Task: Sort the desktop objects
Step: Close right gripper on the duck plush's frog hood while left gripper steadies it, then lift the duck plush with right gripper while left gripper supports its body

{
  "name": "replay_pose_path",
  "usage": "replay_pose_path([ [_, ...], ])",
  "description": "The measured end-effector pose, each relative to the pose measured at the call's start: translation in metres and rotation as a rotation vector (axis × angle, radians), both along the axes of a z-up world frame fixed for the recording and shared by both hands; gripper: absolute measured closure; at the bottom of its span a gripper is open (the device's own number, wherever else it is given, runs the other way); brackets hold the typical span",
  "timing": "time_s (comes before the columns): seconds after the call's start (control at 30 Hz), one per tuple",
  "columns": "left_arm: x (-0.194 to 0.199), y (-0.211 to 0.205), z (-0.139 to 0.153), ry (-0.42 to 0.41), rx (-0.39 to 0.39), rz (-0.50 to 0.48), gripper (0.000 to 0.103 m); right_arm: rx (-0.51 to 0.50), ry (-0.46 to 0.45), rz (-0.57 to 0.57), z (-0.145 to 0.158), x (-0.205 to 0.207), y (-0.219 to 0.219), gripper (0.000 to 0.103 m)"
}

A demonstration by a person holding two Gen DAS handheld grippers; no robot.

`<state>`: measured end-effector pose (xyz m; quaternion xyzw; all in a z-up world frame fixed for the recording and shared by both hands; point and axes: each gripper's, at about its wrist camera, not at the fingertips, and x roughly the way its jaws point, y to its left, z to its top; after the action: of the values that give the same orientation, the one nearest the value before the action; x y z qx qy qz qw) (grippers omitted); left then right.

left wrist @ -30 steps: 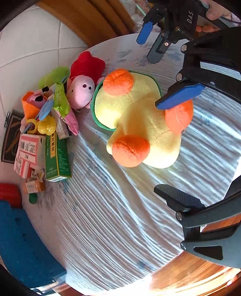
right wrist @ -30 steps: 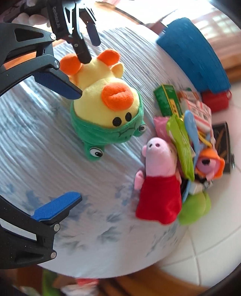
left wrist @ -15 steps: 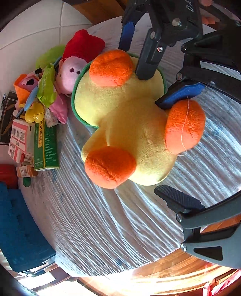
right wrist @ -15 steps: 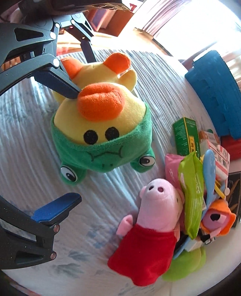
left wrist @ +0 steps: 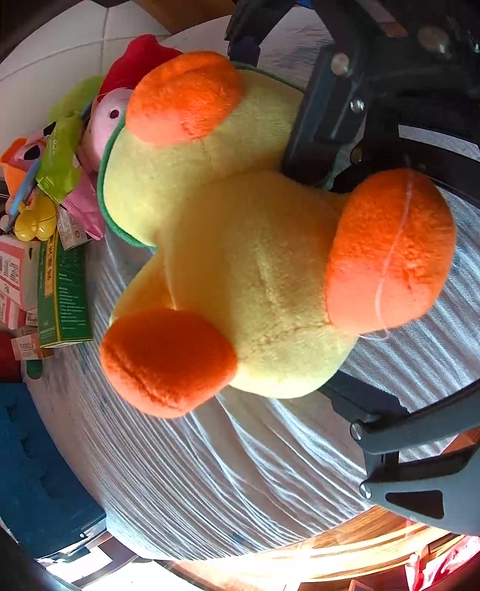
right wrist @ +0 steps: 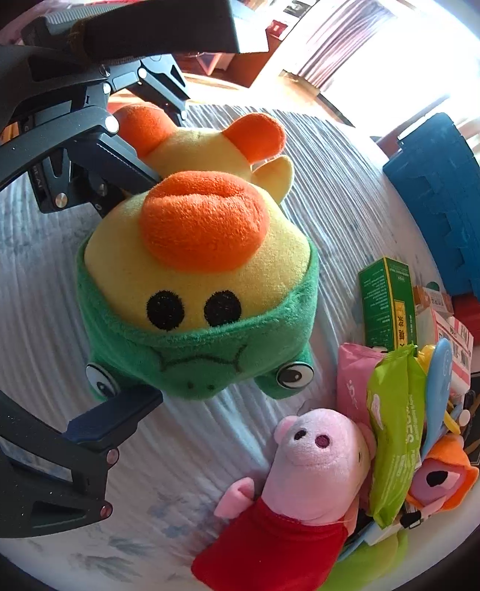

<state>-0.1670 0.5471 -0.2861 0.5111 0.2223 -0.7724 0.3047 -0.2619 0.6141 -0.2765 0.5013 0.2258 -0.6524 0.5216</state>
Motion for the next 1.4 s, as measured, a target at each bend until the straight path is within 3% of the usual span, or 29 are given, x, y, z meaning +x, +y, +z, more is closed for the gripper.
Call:
replay_pose_path([
  [0.03, 0.001, 0.001, 0.004, 0.003, -0.012, -0.004, 0.028, -0.001, 0.018, 0.001, 0.002, 0.004, 0.0, 0.001],
  [0.1, 0.004, 0.002, 0.015, 0.027, -0.04, -0.014, 0.03, -0.028, 0.017, -0.013, 0.01, 0.005, 0.003, 0.014],
  [0.27, 0.012, -0.004, 0.043, 0.088, -0.09, -0.031, 0.031, -0.101, 0.028, -0.033, 0.037, 0.003, 0.008, 0.024],
  [0.33, 0.01, -0.005, 0.052, 0.098, -0.119, -0.064, 0.041, -0.113, 0.042, -0.03, 0.045, 0.006, 0.005, 0.03],
  [0.37, 0.01, -0.005, 0.056, 0.098, -0.131, -0.077, 0.042, -0.114, 0.044, -0.027, 0.048, 0.008, 0.003, 0.037],
  [0.4, 0.008, -0.007, 0.058, 0.09, -0.14, -0.081, 0.042, -0.104, 0.047, -0.036, 0.049, 0.011, 0.001, 0.038],
  [0.43, 0.009, -0.01, 0.056, 0.084, -0.129, -0.084, 0.042, -0.082, 0.042, -0.05, 0.047, 0.011, -0.001, 0.038],
  [0.47, 0.013, -0.017, 0.053, 0.083, -0.097, -0.078, 0.042, -0.069, 0.039, -0.069, 0.045, 0.01, -0.003, 0.029],
  [0.5, 0.018, -0.022, 0.051, 0.093, -0.052, -0.076, 0.042, -0.056, 0.033, -0.101, 0.042, 0.007, 0.0, 0.011],
  [0.53, 0.025, -0.027, 0.051, 0.111, -0.011, -0.077, 0.042, -0.055, 0.023, -0.126, 0.041, 0.006, 0.004, 0.0],
  [0.63, 0.04, -0.034, 0.059, 0.156, 0.034, -0.065, 0.042, -0.065, -0.015, -0.185, 0.045, -0.004, 0.02, 0.0],
  [0.73, 0.038, -0.039, 0.07, 0.155, -0.015, -0.072, 0.024, -0.061, -0.033, -0.208, 0.049, -0.007, 0.02, 0.0],
  [0.8, 0.03, -0.043, 0.061, 0.128, -0.028, -0.082, 0.021, -0.052, -0.031, -0.215, 0.049, -0.007, 0.014, 0.0],
  [0.87, 0.019, -0.048, 0.044, 0.119, 0.035, -0.099, 0.019, -0.018, -0.035, -0.217, 0.044, -0.006, 0.002, 0.0],
  [0.93, 0.011, -0.049, 0.031, 0.104, 0.074, -0.114, 0.011, 0.032, -0.035, -0.204, 0.033, -0.005, -0.013, 0.0],
  [1.0, 0.011, -0.047, 0.03, 0.103, 0.03, -0.113, 0.001, 0.079, -0.055, -0.206, 0.019, -0.006, -0.024, 0.0],
  [1.07, 0.014, -0.046, 0.027, 0.102, 0.007, -0.121, 0.001, 0.101, -0.089, -0.215, 0.009, -0.008, -0.026, 0.0],
  [1.3, 0.019, -0.053, 0.019, 0.155, 0.064, -0.117, 0.001, 0.068, -0.159, -0.226, -0.002, -0.015, -0.021, 0.0],
  [1.33, 0.021, -0.052, 0.021, 0.17, 0.061, -0.132, 0.004, 0.053, -0.145, -0.217, -0.001, -0.014, -0.021, 0.0],
  [1.37, 0.022, -0.049, 0.024, 0.192, 0.063, -0.156, 0.021, 0.029, -0.141, -0.203, 0.002, -0.012, -0.021, 0.007],
  [1.4, 0.023, -0.046, 0.028, 0.214, 0.076, -0.177, 0.029, 0.018, -0.135, -0.203, 0.006, -0.009, -0.021, 0.013],
])
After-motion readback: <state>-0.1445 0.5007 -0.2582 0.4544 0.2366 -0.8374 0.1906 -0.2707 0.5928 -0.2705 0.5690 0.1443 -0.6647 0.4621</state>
